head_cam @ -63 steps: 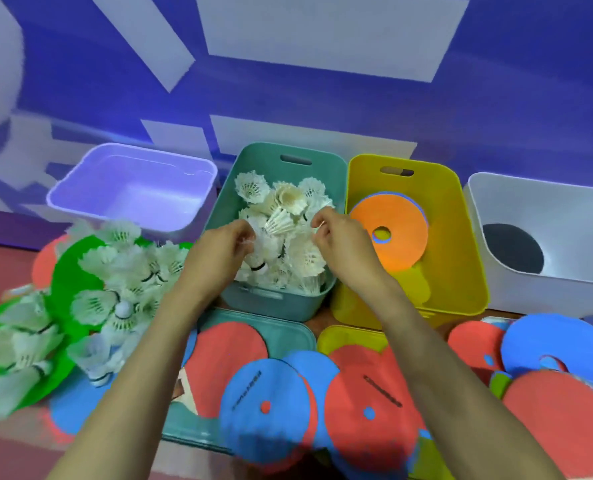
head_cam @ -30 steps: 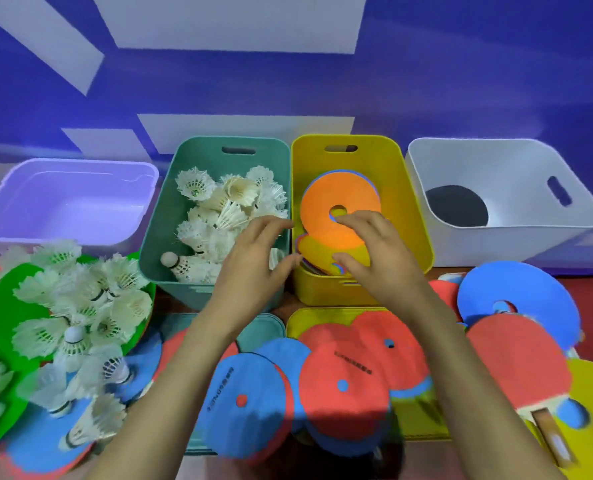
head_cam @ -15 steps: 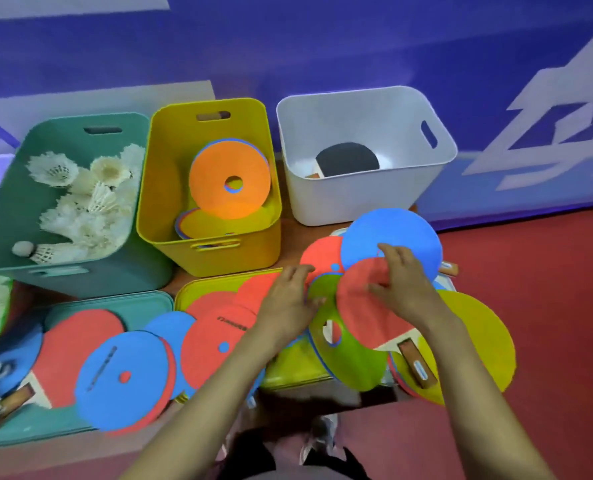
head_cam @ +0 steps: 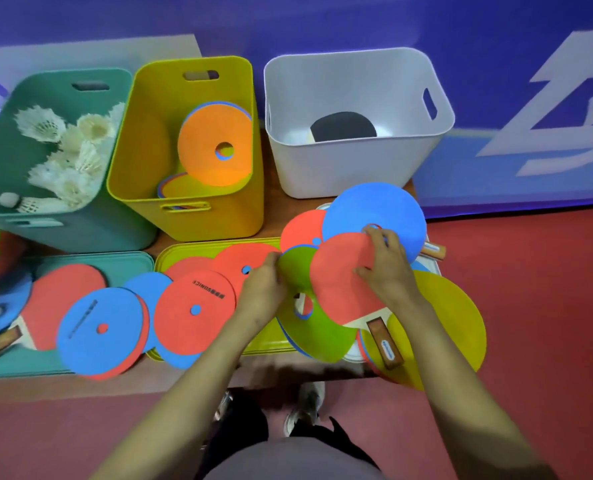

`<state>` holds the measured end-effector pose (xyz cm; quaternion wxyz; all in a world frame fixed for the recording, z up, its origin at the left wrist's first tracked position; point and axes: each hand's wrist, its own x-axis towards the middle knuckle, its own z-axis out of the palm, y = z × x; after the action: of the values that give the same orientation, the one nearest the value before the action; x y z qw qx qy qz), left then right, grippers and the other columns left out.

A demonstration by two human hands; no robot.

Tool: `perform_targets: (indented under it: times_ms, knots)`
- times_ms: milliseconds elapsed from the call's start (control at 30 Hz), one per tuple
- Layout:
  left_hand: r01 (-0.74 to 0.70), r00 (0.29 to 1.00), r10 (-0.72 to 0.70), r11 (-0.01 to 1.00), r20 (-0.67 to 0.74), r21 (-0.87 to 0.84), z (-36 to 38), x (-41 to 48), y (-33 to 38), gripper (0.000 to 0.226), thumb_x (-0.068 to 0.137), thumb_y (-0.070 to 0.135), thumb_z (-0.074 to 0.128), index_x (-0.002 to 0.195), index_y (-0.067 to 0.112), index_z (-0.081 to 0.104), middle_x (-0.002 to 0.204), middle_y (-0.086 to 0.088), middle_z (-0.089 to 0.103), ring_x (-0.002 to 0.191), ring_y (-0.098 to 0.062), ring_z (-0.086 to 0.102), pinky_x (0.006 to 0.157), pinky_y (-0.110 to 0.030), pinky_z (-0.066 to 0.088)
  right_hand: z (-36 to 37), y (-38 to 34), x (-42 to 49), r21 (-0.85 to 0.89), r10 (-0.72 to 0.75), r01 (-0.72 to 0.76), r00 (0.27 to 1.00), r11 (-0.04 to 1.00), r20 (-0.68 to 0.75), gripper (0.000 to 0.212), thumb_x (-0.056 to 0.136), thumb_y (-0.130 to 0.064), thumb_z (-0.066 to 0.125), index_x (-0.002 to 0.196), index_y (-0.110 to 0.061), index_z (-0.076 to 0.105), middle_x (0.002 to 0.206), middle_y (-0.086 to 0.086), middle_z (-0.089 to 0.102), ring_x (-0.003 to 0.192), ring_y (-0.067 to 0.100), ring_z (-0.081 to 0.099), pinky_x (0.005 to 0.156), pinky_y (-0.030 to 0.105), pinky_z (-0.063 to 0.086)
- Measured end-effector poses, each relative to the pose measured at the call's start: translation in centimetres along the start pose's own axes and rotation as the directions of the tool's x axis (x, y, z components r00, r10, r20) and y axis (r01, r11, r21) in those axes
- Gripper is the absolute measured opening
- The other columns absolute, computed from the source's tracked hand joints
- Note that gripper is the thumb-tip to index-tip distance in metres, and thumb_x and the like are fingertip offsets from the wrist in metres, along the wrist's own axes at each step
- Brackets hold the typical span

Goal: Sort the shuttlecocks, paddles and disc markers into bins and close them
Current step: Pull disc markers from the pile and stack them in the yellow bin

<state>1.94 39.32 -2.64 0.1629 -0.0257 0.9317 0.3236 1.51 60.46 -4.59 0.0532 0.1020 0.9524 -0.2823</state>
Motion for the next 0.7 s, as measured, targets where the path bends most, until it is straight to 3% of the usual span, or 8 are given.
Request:
perform_targets:
  times_ms: [167,300,467,600,700]
  knots:
    - [-0.012,0.994,0.01,1.0,-0.113,-0.016,-0.4,-0.3,0.3,0.043,0.085,-0.001,0.047,0.126,0.013,0.051,0.091,-0.025,0.067,0.087,-0.041,0.062,0.064,-0.041,0.041,-0.6,0.2,0.7,0.156,0.004,0.006,0.998,0.988,-0.061,0.085,0.062,-0.012,0.084,0.136,-0.015,0.042,0.134,0.012,0.035,0.122,0.031,0.041,0.103,0.038,0.035]
    - [-0.048,0.979,0.044,0.999,-0.2,-0.015,-2.0,-0.3,0.5,0.042,0.085,-0.001,0.048,0.124,0.011,0.051,0.085,-0.027,0.064,0.082,-0.043,0.06,0.062,-0.043,0.038,-1.0,-0.8,1.7,0.293,0.013,0.021,0.993,0.956,-0.114,0.079,0.059,-0.015,0.086,0.129,-0.012,0.049,0.132,0.011,0.034,0.121,0.026,0.042,0.103,0.029,0.032]
    - [-0.017,0.968,0.04,0.995,-0.249,0.096,-3.9,0.1,0.5,0.043,0.08,-0.004,0.046,0.121,0.008,0.048,0.095,-0.026,0.065,0.091,-0.044,0.059,0.066,-0.045,0.041,-0.1,-1.4,3.5,0.302,0.059,-0.023,0.992,0.953,-0.111,0.065,0.066,-0.016,0.083,0.124,-0.012,0.054,0.127,0.012,0.043,0.119,0.028,0.042,0.101,0.033,0.034]
    - [0.019,0.954,0.01,0.995,-0.299,0.094,-4.6,-0.7,-1.0,0.048,0.08,-0.005,0.046,0.125,0.009,0.046,0.095,-0.024,0.065,0.09,-0.044,0.058,0.061,-0.039,0.032,1.3,-1.2,3.6,0.26,0.063,-0.043,0.996,0.965,-0.07,0.064,0.069,-0.018,0.08,0.126,-0.011,0.052,0.125,0.014,0.046,0.118,0.03,0.042,0.1,0.036,0.035]
    - [0.015,0.941,0.0,0.999,-0.337,0.04,-4.8,-1.4,-1.8,0.046,0.082,-0.004,0.047,0.126,0.009,0.049,0.091,-0.024,0.065,0.085,-0.044,0.058,0.061,-0.039,0.034,1.9,-1.2,3.4,0.343,0.092,-0.057,0.992,0.937,-0.086,0.061,0.067,-0.015,0.082,0.121,-0.01,0.055,0.119,0.013,0.049,0.112,0.028,0.048,0.095,0.03,0.036]
